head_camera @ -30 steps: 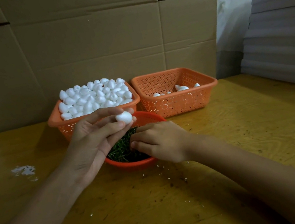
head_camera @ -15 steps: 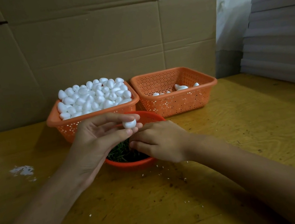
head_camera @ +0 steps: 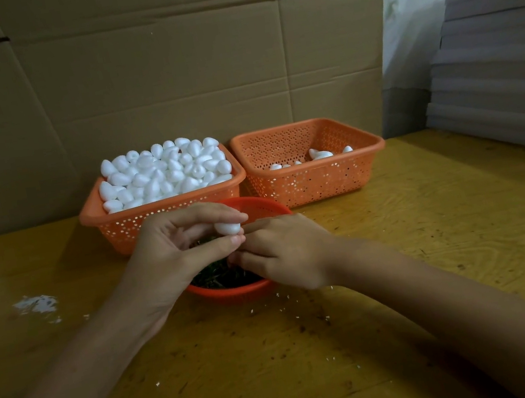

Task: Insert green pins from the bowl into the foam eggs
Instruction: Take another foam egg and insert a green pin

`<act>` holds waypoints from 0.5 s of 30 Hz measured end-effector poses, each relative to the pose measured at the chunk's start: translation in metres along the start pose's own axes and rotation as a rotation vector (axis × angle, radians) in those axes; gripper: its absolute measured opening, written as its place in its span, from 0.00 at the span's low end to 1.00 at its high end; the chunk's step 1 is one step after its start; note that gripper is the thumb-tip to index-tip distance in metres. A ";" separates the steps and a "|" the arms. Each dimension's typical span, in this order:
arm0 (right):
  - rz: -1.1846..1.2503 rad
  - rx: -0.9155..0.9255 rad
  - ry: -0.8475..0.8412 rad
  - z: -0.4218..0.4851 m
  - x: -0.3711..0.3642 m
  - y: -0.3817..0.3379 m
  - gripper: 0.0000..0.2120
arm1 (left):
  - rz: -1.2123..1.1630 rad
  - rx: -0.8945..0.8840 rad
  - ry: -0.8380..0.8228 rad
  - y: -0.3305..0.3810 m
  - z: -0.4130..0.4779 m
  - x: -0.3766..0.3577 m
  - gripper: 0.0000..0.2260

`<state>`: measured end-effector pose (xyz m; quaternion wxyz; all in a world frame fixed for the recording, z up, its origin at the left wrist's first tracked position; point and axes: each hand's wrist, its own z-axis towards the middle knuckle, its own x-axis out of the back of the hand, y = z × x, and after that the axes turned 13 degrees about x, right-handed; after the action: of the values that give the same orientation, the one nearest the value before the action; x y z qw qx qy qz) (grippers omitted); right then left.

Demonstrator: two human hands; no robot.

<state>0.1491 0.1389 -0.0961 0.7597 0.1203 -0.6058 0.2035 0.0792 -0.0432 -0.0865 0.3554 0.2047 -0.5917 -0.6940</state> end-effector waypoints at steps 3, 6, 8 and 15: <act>-0.002 0.001 -0.001 0.000 0.000 -0.001 0.17 | 0.030 -0.007 0.009 -0.001 0.000 0.000 0.13; 0.008 0.004 0.016 0.000 0.000 -0.001 0.15 | 0.052 -0.010 0.018 0.000 0.000 -0.002 0.12; 0.015 0.008 0.030 -0.001 0.000 -0.001 0.15 | 0.059 -0.009 0.018 0.001 -0.001 -0.003 0.13; 0.020 0.005 0.031 -0.001 0.001 -0.001 0.15 | 0.066 0.006 0.032 0.000 -0.002 -0.005 0.15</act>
<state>0.1505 0.1383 -0.0956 0.7666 0.1130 -0.5945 0.2146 0.0841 -0.0409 -0.0877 0.3868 0.1972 -0.5947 -0.6767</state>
